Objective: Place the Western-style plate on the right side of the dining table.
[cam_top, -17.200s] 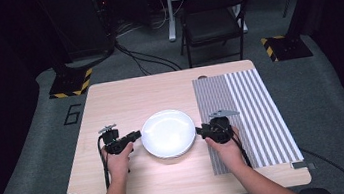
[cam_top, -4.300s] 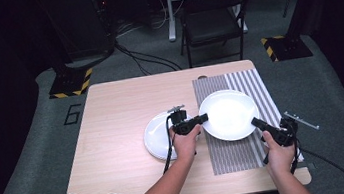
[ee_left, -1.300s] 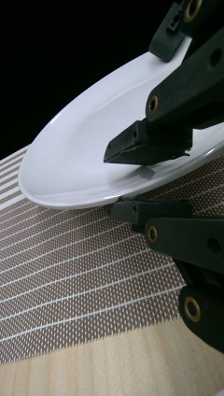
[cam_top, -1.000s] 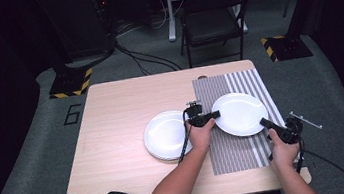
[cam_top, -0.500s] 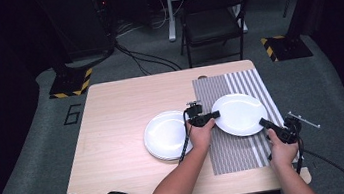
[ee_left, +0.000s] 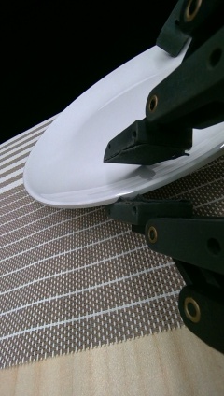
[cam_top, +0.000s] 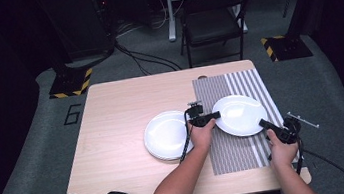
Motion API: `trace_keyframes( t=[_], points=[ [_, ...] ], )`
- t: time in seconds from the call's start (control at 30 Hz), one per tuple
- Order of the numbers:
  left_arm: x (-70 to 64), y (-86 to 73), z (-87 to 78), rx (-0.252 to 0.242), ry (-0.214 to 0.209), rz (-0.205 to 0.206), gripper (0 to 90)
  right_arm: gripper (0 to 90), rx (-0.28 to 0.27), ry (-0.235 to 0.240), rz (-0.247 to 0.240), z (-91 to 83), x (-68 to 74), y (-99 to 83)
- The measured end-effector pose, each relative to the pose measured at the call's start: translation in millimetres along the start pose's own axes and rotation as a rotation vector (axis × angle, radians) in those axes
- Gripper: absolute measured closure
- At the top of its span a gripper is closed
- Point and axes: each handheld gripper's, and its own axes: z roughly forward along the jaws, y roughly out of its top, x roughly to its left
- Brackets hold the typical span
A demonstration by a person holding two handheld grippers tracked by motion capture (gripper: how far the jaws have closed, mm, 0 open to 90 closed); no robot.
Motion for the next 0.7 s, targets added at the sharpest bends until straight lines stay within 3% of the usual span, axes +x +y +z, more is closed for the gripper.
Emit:
trace_keyframes(
  t=[0.3,0.43,0.53,0.7],
  points=[
    [-0.1,-1.0,2.7,-0.003,0.011,0.000,71.7,70.4,0.020,-0.003,0.011,2.8,-2.4,-0.8],
    [-0.9,-0.4,4.3,0.006,0.016,0.019,71.4,70.4,0.014,-0.006,0.016,2.8,-3.9,-0.7],
    [-3.0,-0.3,5.8,0.002,0.022,0.005,71.5,70.4,0.016,-0.005,0.019,3.4,-5.5,-0.6],
    [-1.1,0.9,6.5,0.023,0.042,0.025,70.5,70.4,0.031,-0.006,0.017,5.0,-5.4,-1.3]
  ],
)
